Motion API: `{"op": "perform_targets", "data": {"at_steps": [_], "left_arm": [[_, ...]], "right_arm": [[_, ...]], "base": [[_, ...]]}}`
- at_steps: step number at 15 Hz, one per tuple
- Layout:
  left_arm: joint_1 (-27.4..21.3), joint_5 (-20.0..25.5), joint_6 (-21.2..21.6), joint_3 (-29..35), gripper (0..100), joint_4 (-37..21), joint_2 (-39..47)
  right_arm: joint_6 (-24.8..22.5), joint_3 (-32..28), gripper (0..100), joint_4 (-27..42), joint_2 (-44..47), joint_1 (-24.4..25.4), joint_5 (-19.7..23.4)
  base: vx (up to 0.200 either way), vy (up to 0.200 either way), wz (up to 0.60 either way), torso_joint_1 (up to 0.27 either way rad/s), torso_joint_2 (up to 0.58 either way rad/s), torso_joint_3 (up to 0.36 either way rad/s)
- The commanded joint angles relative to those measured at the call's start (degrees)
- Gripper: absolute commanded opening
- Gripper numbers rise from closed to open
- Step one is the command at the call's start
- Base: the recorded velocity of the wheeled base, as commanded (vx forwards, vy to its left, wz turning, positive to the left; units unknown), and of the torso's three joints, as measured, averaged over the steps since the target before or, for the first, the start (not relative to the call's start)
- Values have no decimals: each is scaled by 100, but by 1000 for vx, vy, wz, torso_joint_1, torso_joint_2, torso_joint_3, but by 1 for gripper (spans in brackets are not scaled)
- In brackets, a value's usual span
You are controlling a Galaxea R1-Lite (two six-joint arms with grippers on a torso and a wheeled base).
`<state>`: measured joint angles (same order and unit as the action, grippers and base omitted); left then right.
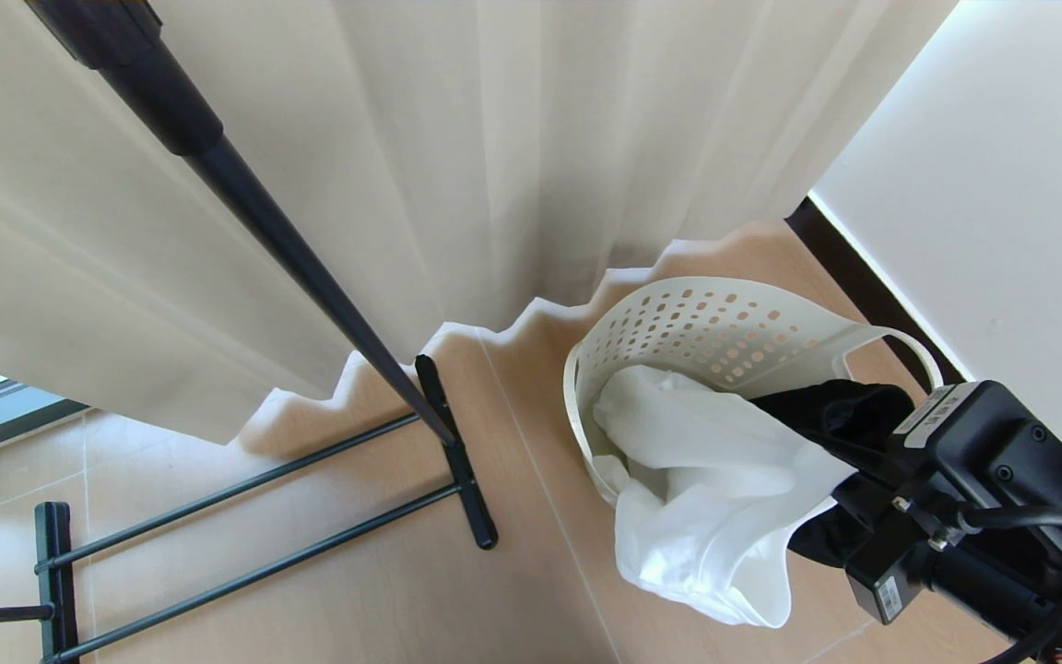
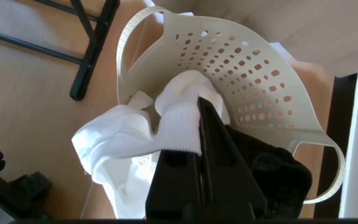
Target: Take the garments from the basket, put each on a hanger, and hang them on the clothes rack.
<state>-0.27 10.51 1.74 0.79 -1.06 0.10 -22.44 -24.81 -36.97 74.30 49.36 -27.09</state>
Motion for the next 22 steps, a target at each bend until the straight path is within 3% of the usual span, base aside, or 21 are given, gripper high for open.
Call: {"op": "perform_targets", "data": {"at_steps": [1, 13, 22], "left_arm": [[0, 4, 1, 0, 100, 1, -1], [0, 4, 1, 0, 100, 1, -1], [0, -5, 1, 0, 100, 1, -1]], "right_arm": [[-6, 2, 0, -3, -12, -14, 2], [-6, 46, 0, -3, -21, -23, 2], [-6, 99, 0, -3, -30, -23, 2]], "base": [[0, 0, 0, 0, 0, 0], [0, 0, 0, 0, 0, 0], [0, 0, 0, 4, 3, 176]]}}
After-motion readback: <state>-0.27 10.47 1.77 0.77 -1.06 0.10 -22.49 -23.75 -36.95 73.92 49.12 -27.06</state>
